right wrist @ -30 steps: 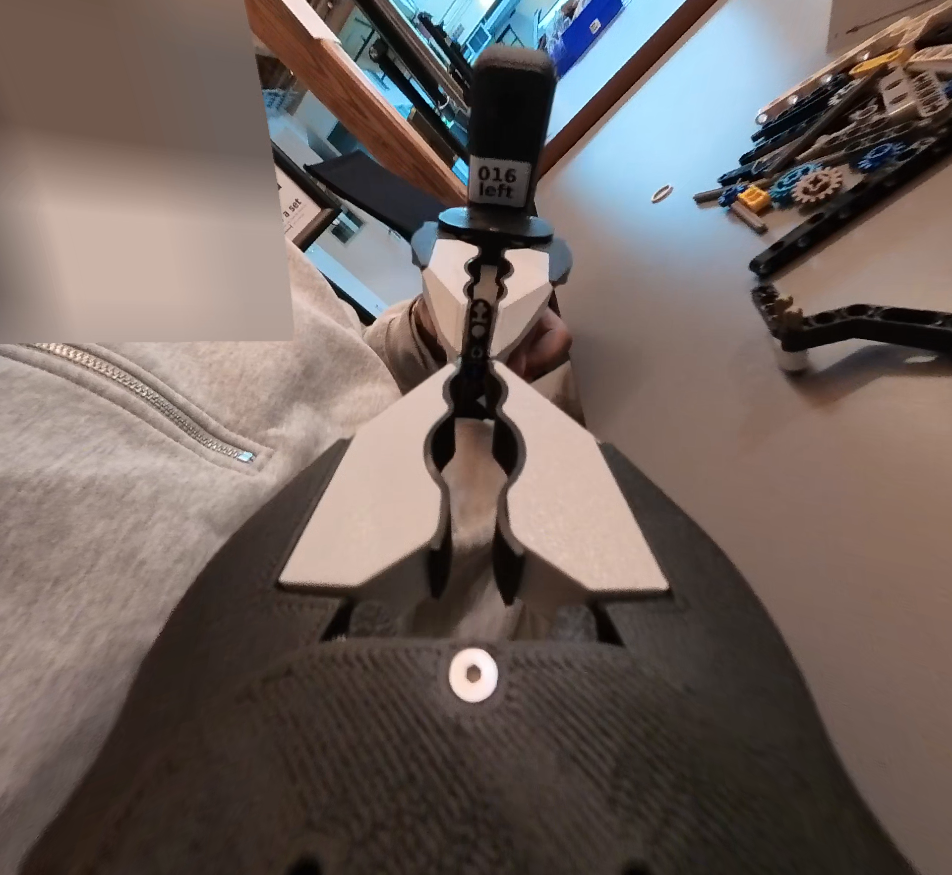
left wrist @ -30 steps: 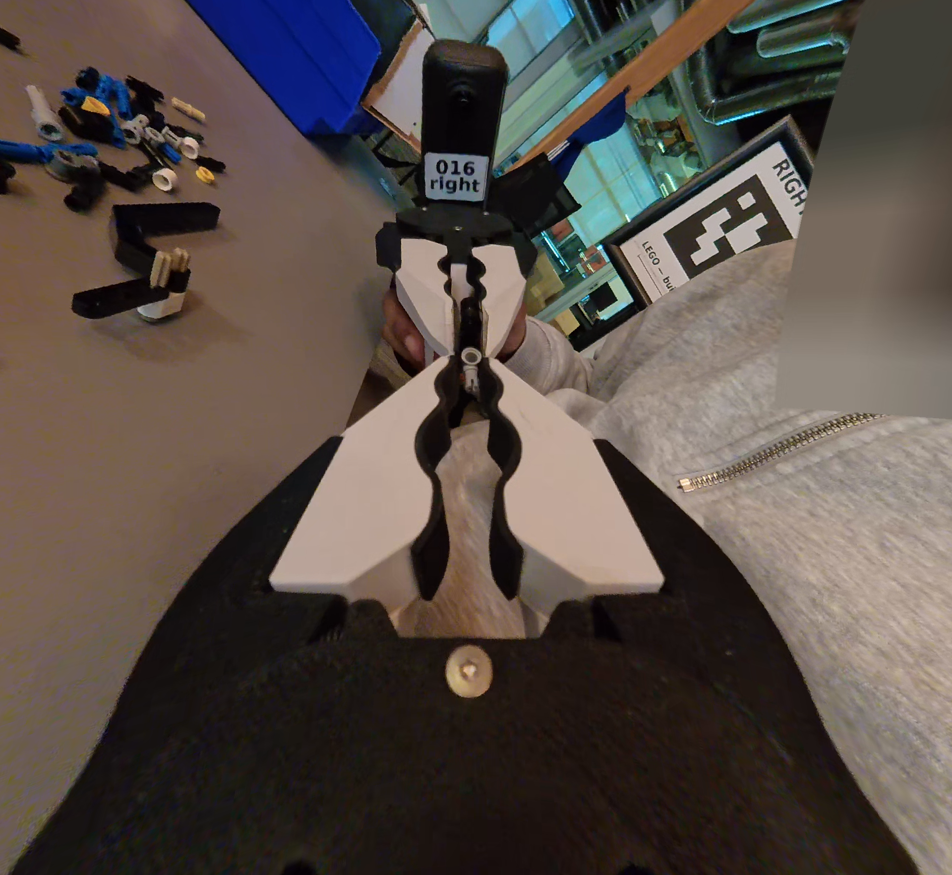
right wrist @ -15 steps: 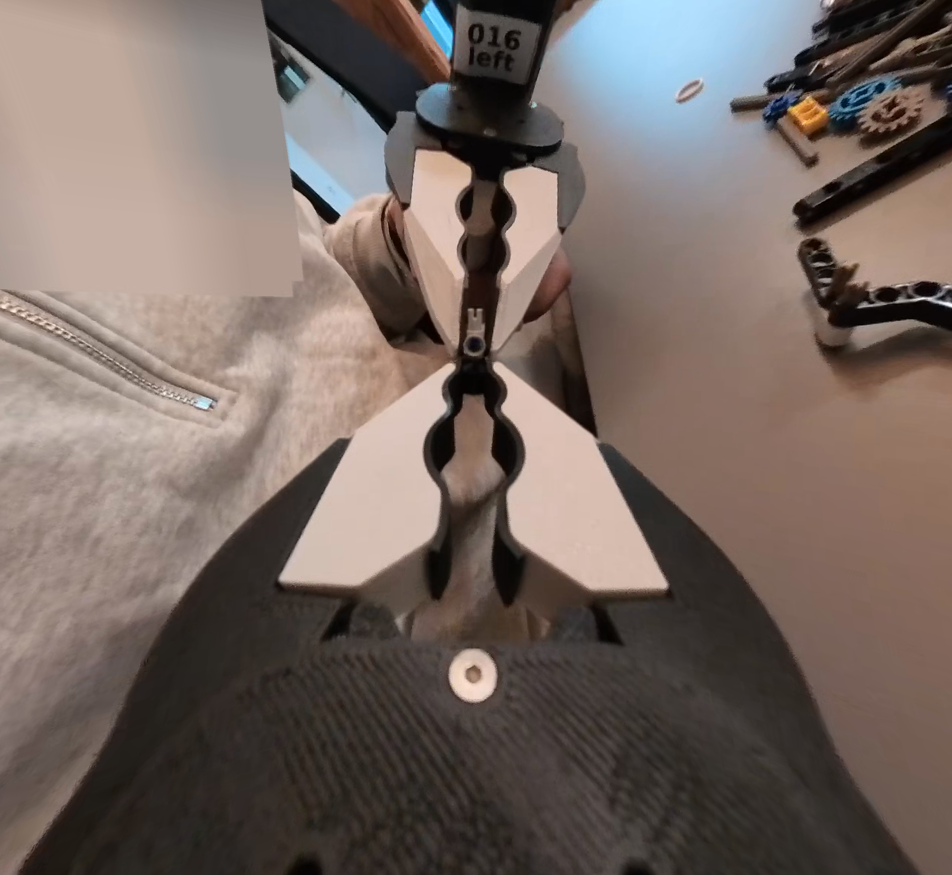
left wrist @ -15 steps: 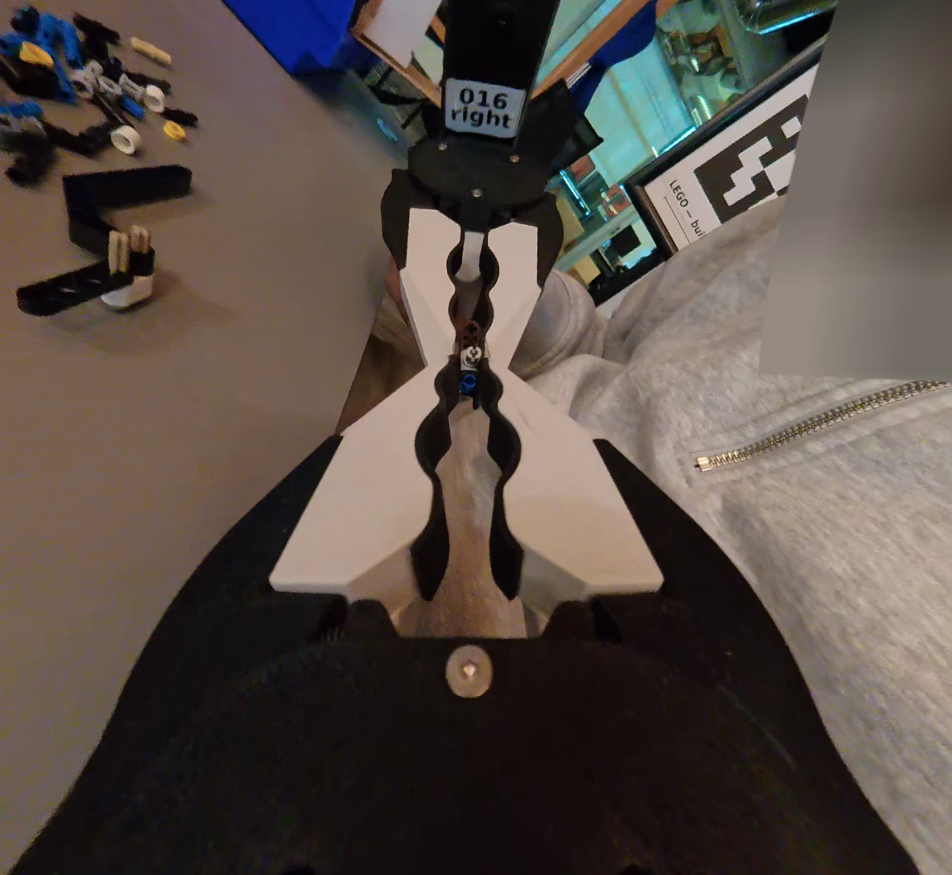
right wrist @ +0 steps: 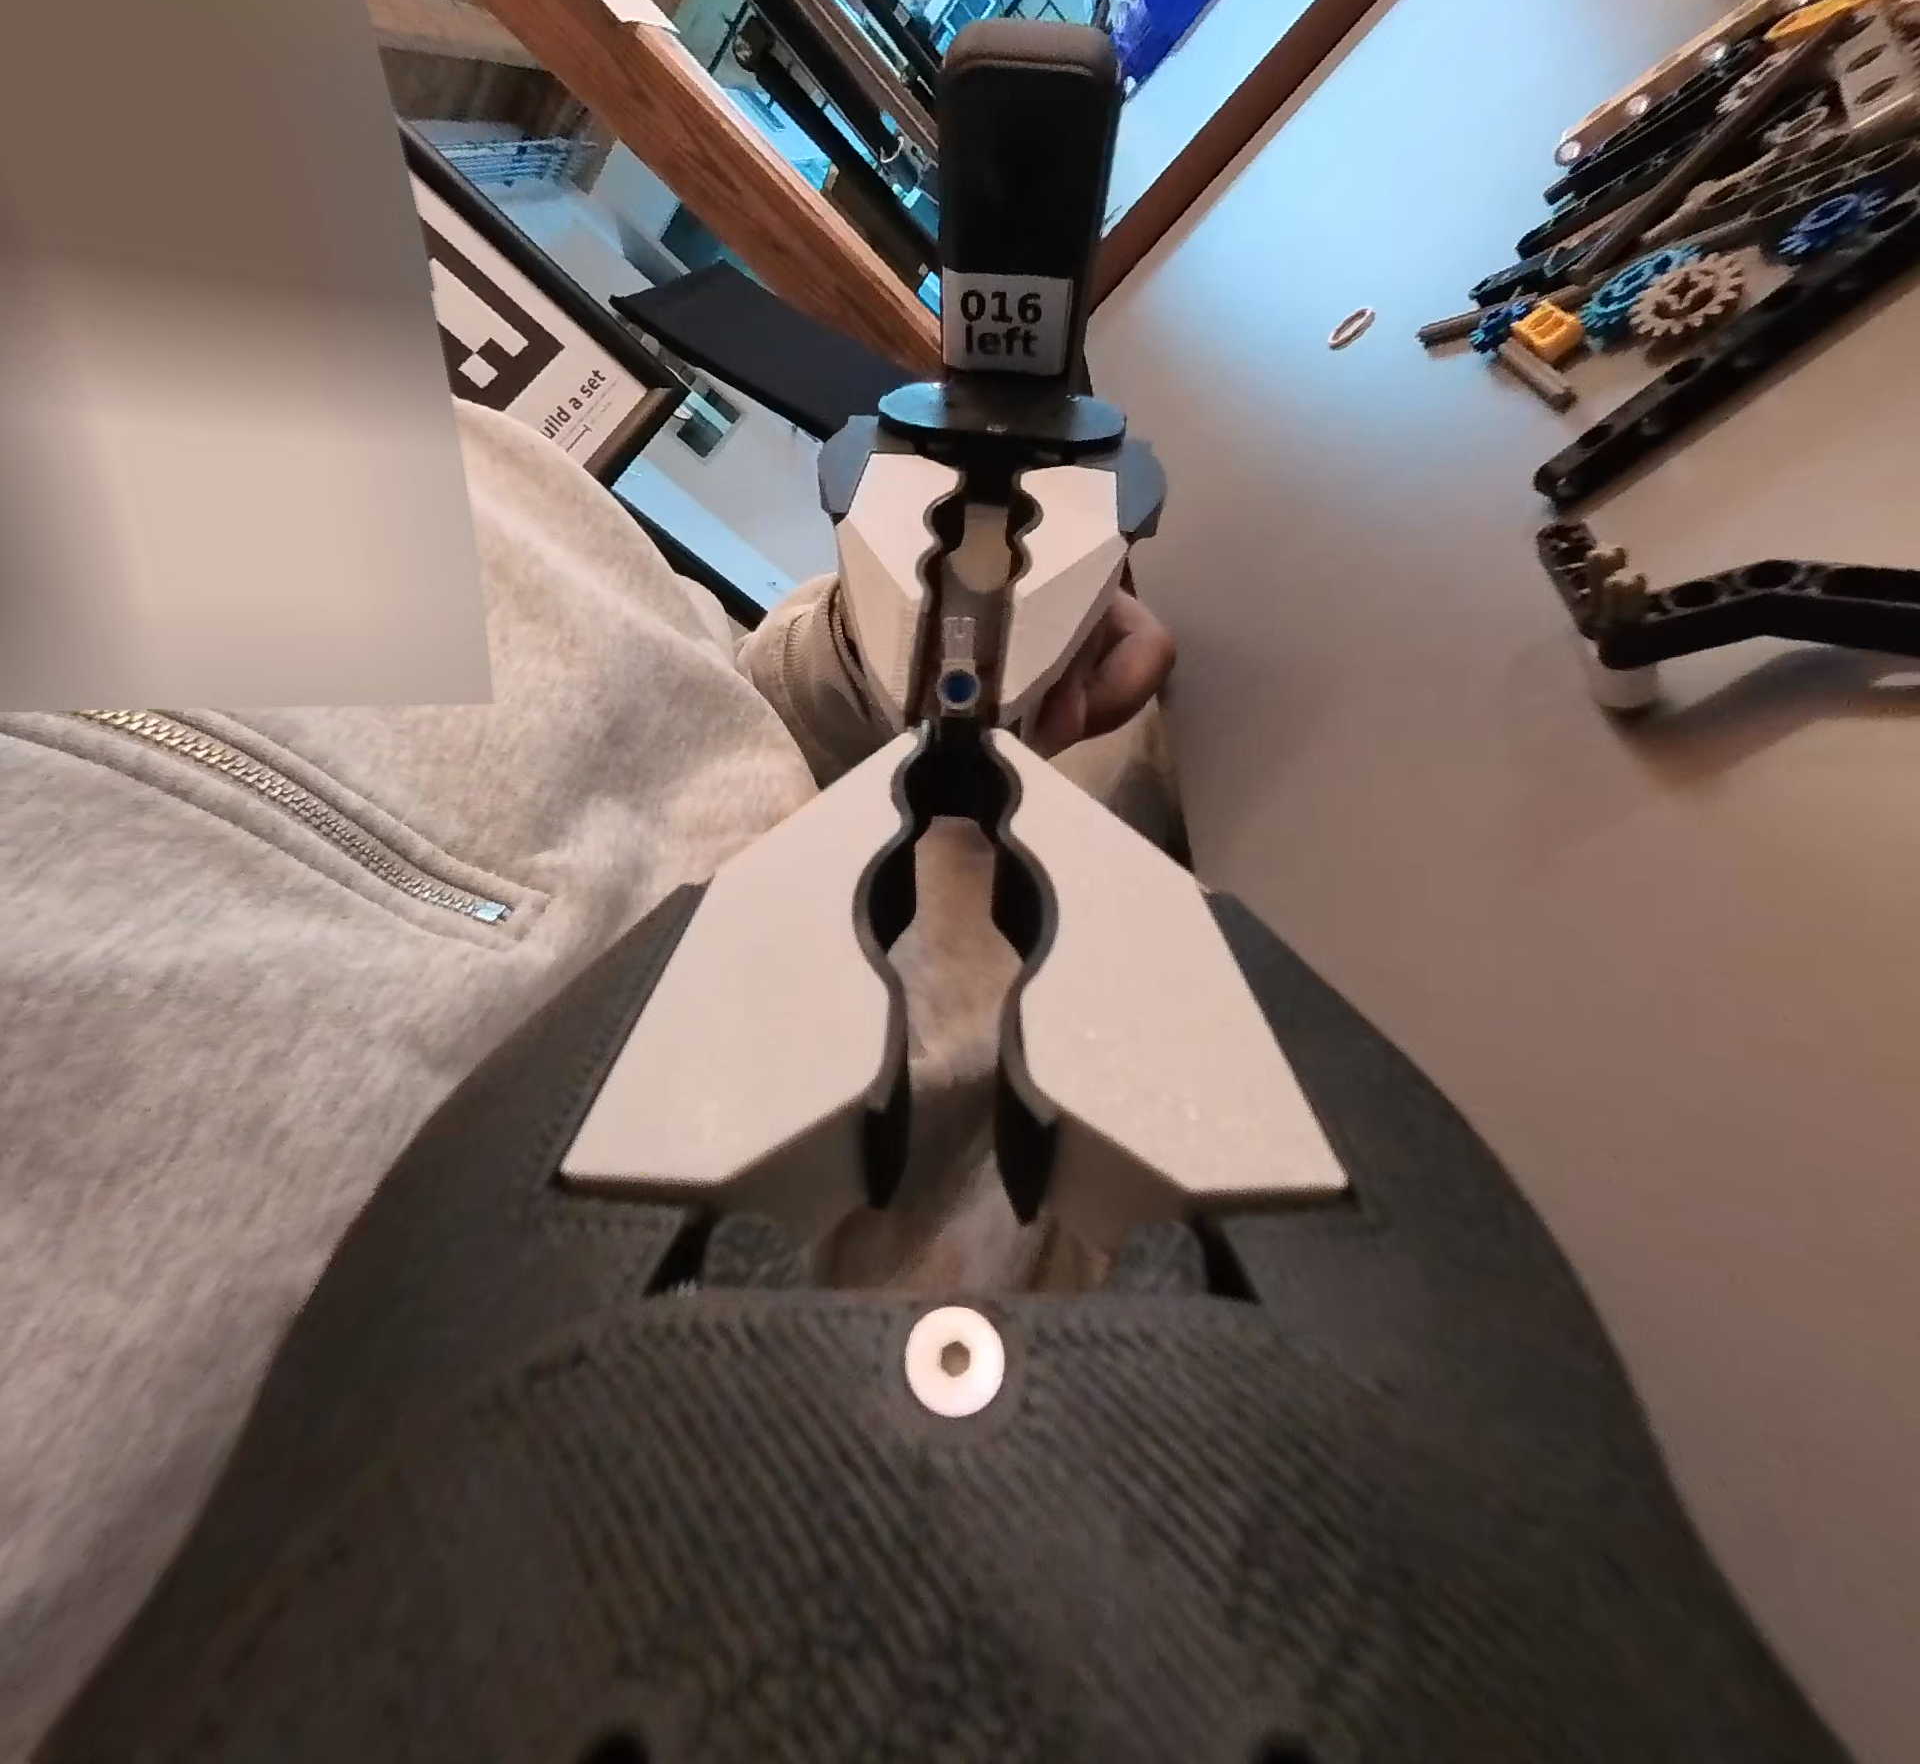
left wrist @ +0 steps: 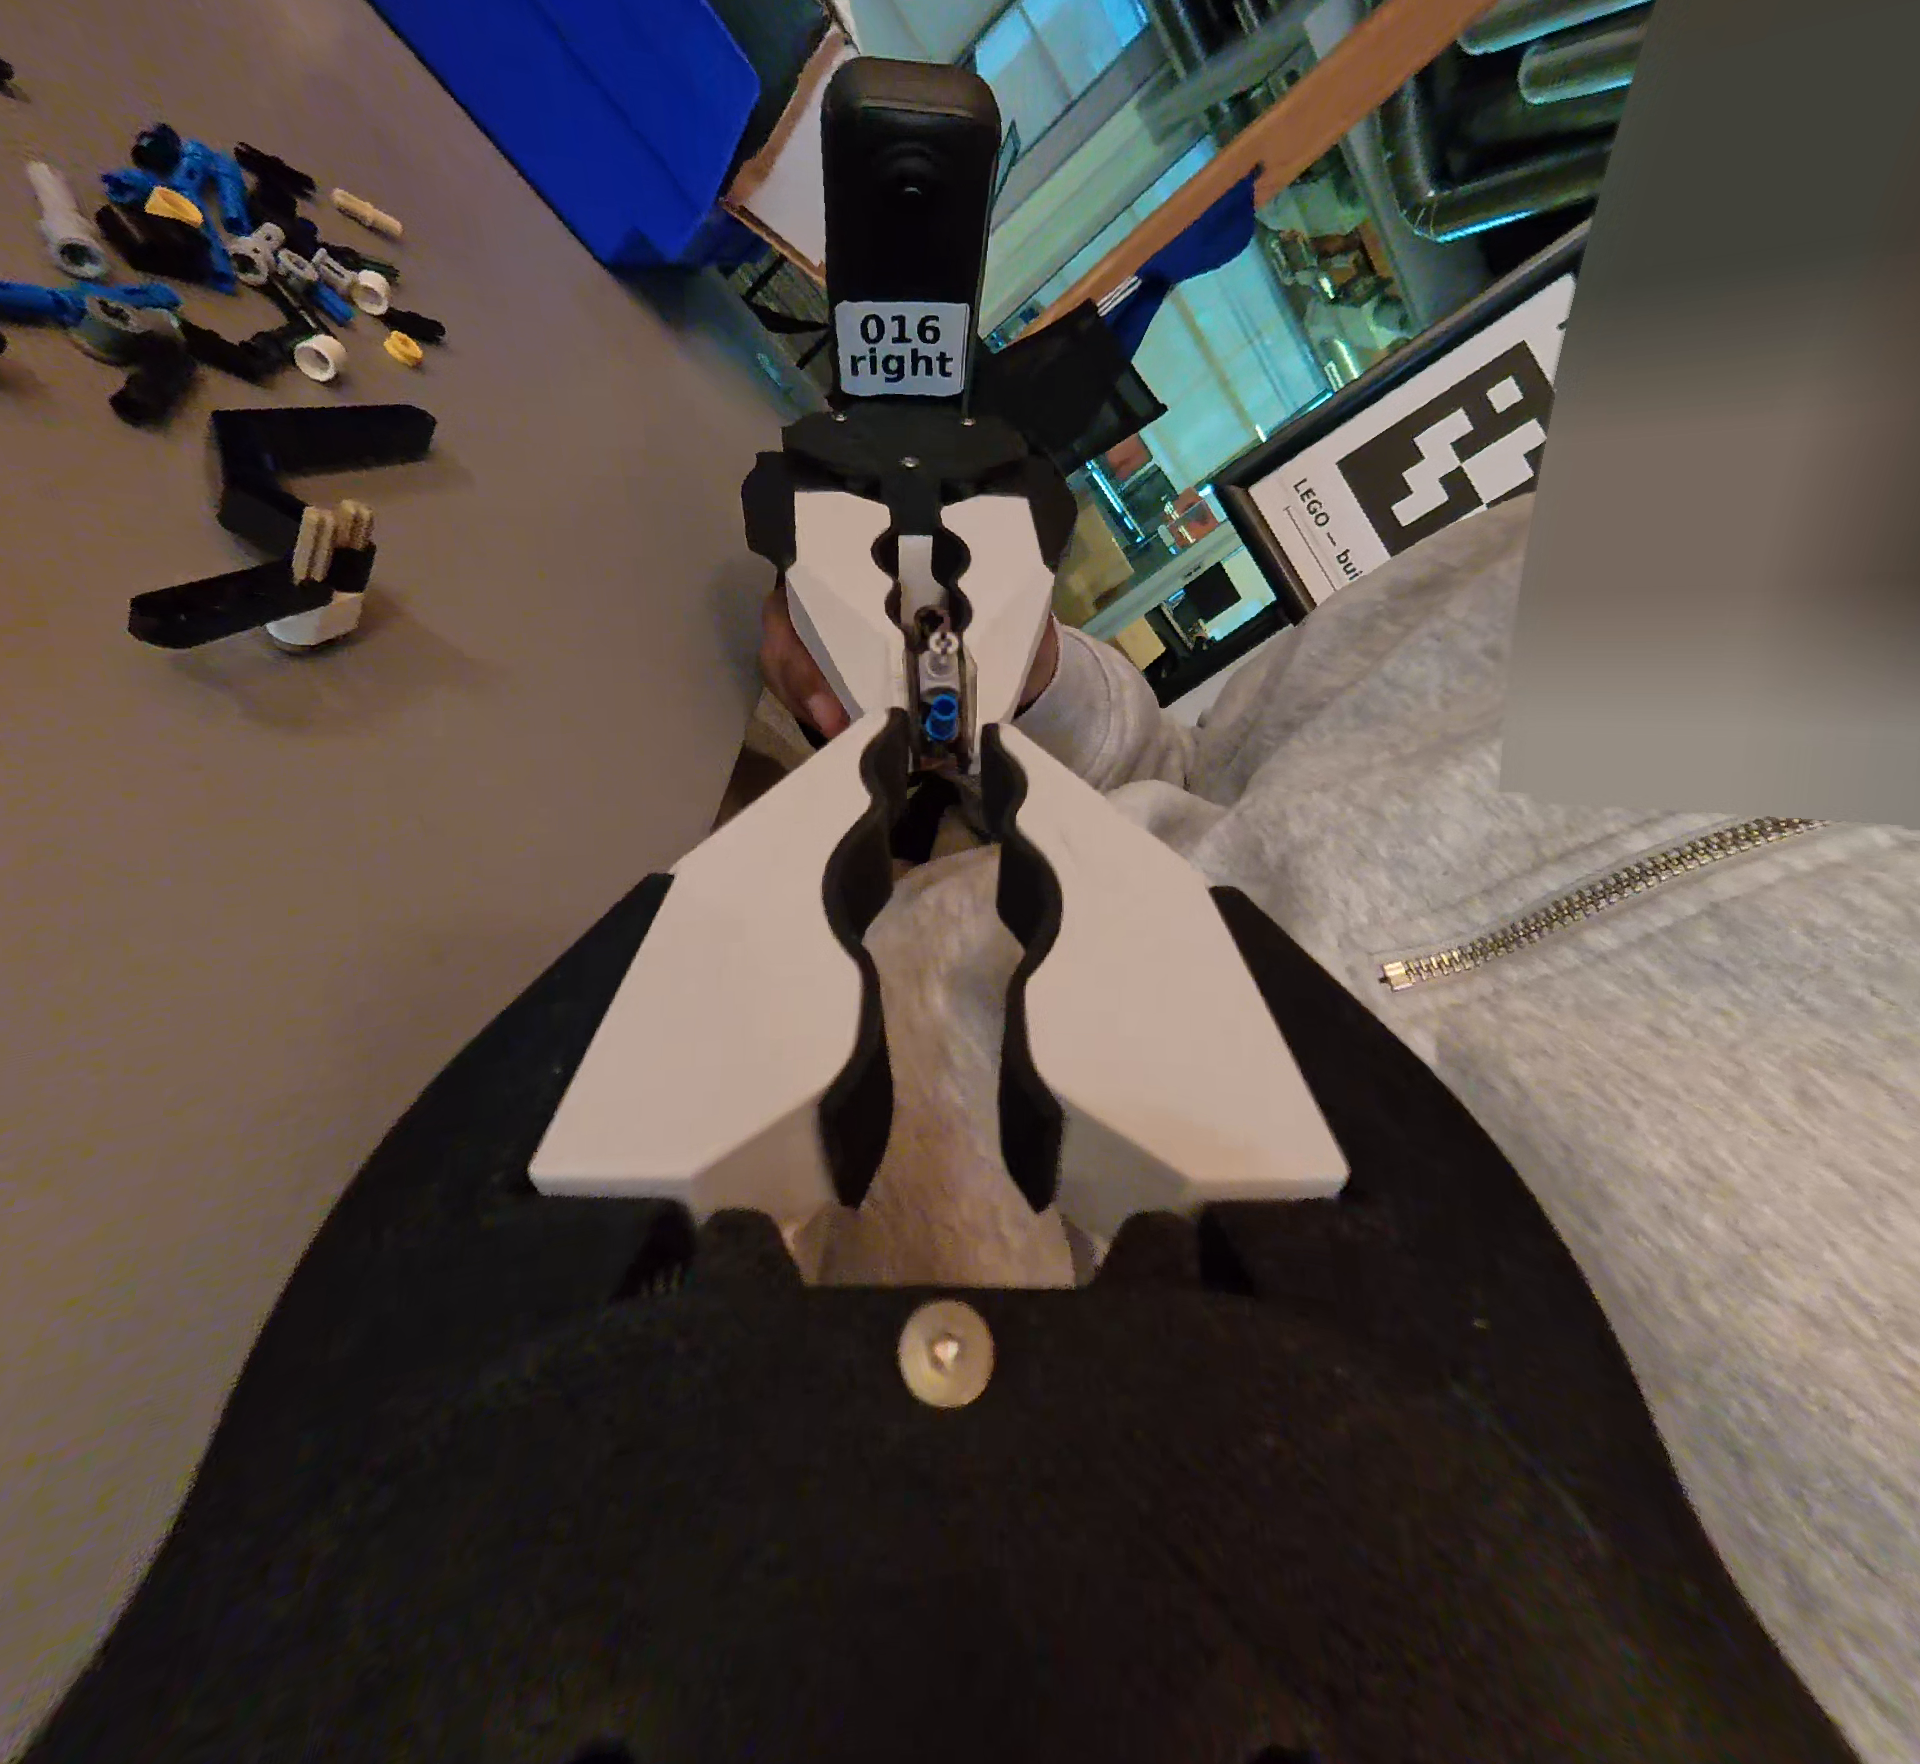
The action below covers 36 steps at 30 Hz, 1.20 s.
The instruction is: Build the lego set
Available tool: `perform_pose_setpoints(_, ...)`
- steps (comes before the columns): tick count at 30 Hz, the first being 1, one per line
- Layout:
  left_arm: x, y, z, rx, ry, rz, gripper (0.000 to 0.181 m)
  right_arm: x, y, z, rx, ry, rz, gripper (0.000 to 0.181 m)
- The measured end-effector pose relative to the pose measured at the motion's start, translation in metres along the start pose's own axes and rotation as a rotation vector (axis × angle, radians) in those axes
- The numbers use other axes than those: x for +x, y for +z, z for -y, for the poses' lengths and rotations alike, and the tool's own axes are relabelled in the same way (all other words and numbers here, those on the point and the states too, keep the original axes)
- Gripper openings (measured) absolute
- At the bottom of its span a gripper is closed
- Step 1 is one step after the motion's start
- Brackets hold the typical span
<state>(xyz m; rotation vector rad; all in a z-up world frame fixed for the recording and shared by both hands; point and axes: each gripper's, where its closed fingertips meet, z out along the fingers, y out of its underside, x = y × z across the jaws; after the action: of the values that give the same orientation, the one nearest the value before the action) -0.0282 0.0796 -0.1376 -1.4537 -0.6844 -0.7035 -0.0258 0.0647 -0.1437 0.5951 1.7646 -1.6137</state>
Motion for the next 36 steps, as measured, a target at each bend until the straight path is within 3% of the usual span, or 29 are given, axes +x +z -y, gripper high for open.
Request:
perform_pose_setpoints(8, 0.000, -0.001, 0.001, 0.022, -0.032, -0.027, 0.005, 0.001, 0.003, -0.001, -0.005, -0.022, -0.005, 0.008)
perform_pose_setpoints(10, 0.002, 0.000, 0.002, 0.025, -0.048, -0.042, 0.005, 0.005, 0.002, 0.000, -0.002, -0.043, -0.035, 0.021)
perform_pose_setpoints(11, 0.001, 0.000, 0.003, 0.032, -0.061, -0.042, 0.005, 0.003, 0.000, 0.001, 0.001, -0.067, -0.029, 0.037)
perform_pose_setpoints(14, 0.004, -0.004, 0.008, 0.074, -0.143, -0.109, 0.005, -0.005, -0.010, 0.018, 0.087, -0.187, -0.038, 0.050)
perform_pose_setpoints(18, 0.011, -0.008, 0.012, 0.102, -0.229, -0.212, 0.006, -0.022, -0.021, 0.030, 0.161, -0.502, -0.075, 0.054)
perform_pose_setpoints(22, 0.019, -0.002, 0.000, 0.029, -0.233, -0.240, 0.005, -0.027, -0.021, 0.018, 0.070, -0.698, -0.117, 0.039)
perform_pose_setpoints(33, 0.026, 0.004, -0.009, -0.010, -0.314, -0.316, 0.006, -0.035, -0.015, 0.006, 0.014, -0.772, -0.077, 0.000)
perform_pose_setpoints(36, 0.029, 0.007, -0.012, -0.021, -0.320, -0.327, 0.006, -0.034, -0.013, 0.004, 0.000, -0.743, -0.067, 0.011)
